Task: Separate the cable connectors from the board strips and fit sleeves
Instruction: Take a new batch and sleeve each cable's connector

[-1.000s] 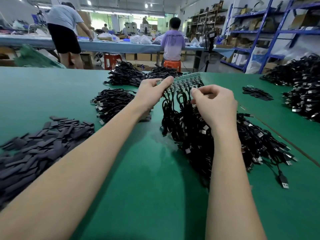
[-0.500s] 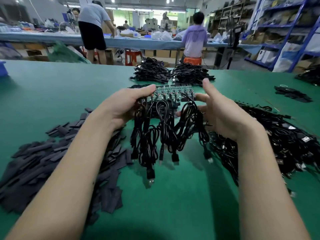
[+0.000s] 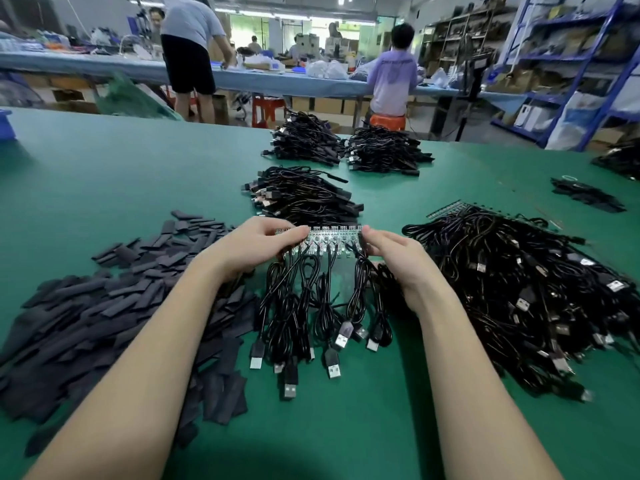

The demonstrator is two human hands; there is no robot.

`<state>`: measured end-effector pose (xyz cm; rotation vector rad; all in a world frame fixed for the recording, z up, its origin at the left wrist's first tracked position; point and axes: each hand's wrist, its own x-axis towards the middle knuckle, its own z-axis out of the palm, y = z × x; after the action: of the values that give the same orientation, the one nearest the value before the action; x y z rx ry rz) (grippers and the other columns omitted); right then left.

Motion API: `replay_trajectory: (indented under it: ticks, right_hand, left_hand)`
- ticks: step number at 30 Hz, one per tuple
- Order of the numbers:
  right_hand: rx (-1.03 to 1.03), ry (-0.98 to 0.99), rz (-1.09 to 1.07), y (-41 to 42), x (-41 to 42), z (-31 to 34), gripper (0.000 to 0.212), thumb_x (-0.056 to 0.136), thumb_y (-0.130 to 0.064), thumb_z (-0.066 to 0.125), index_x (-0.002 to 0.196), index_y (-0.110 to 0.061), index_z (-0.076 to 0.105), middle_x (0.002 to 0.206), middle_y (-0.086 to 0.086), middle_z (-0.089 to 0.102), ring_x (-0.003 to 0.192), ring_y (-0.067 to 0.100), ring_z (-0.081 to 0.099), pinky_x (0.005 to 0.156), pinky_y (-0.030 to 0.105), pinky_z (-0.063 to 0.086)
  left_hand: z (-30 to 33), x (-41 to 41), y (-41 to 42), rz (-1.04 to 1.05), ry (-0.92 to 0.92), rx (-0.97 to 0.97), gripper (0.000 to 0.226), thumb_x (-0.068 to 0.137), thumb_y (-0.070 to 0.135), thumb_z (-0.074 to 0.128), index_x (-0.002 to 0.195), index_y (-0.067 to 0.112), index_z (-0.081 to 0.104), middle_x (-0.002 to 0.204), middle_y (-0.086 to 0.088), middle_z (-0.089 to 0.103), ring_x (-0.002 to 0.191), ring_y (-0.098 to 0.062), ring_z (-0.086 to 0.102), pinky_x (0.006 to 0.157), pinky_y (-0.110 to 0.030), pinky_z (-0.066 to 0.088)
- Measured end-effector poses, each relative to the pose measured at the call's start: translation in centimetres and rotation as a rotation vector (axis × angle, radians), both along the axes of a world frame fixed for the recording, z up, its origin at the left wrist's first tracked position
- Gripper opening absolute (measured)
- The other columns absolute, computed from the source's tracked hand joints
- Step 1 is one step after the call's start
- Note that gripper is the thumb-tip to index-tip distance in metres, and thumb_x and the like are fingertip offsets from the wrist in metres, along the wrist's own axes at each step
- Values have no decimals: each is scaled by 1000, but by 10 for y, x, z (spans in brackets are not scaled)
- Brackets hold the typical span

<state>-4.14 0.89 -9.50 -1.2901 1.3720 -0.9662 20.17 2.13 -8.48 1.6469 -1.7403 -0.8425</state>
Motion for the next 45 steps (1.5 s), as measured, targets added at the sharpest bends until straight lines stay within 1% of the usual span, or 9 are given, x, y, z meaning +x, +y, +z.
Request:
replay_trajectory:
  ticks: [4,11,15,25,28,32,36,42,45]
  right_hand:
    - [-29,-49,11,1,3,0,18,89,-53,74,82,-37,78,90,-21,72,60,-7,67,54,16,44]
    - [-65,-88,62,0,-1,2,15,90,-51,72,87,-38,79,84,-25,74,61,-5,67,69,28,45]
    - [-123,-95,44,-3,1,2,17,89,-47,76,88,-31,80,82,-22,75,65,-4,64,64,16,54]
    - [136,-451,161,0,-3,0,28,76,-43,78,94,-22,78,98,-5,77,80,9,68,76,26,55]
    - [19,-242,-60,-4,-4,2,22,86,-45,77,98,-26,78,111,-1,76,92,15,68,79,32,53]
    - [-302,-170,-279,-7,9,13,14,94,-40,73,84,-30,74,92,-7,73,88,13,65,78,30,51]
    - [-375,-129,-240,-8,15,20,15,94,-40,73,81,-31,74,84,-15,70,86,7,64,82,30,52]
    - [-380,-135,-140,-1,29,39,16,93,-29,75,78,-25,73,64,-18,66,54,-8,57,51,11,45]
    - [-439,33,-155,5,40,50,14,91,-42,74,89,-28,73,80,-19,72,67,-8,64,56,14,50]
  left_hand:
    - [8,-26,-10,12,-229,-387,26,101,47,53,109,27,68,100,10,69,89,4,59,73,-14,41]
    - [4,-65,-10,-75,-78,-463,18,99,29,60,92,21,74,82,6,71,76,-11,63,72,-25,46]
    - [7,-61,-8,-112,-44,-458,17,98,28,63,89,21,75,77,4,70,71,-16,62,69,-28,48]
    - [15,-55,0,-308,269,-354,14,100,21,62,96,16,75,86,8,72,78,-1,61,75,-13,47]
    - [17,-47,0,-353,249,-250,16,100,32,62,95,27,76,88,11,72,81,-1,61,77,-12,46]
    - [9,-50,-2,-371,106,-80,18,98,42,62,90,33,76,82,8,68,75,-7,56,75,-23,44]
    - [-7,-62,-5,-95,-152,-208,12,95,38,65,96,29,72,93,12,72,82,-11,66,85,-28,52]
    - [-8,-86,1,-96,720,-150,10,98,20,66,108,18,66,100,1,77,92,-10,73,83,-21,57]
    - [-17,-89,3,-47,957,-84,7,98,15,64,105,12,66,90,-1,75,82,-10,73,76,-21,56]
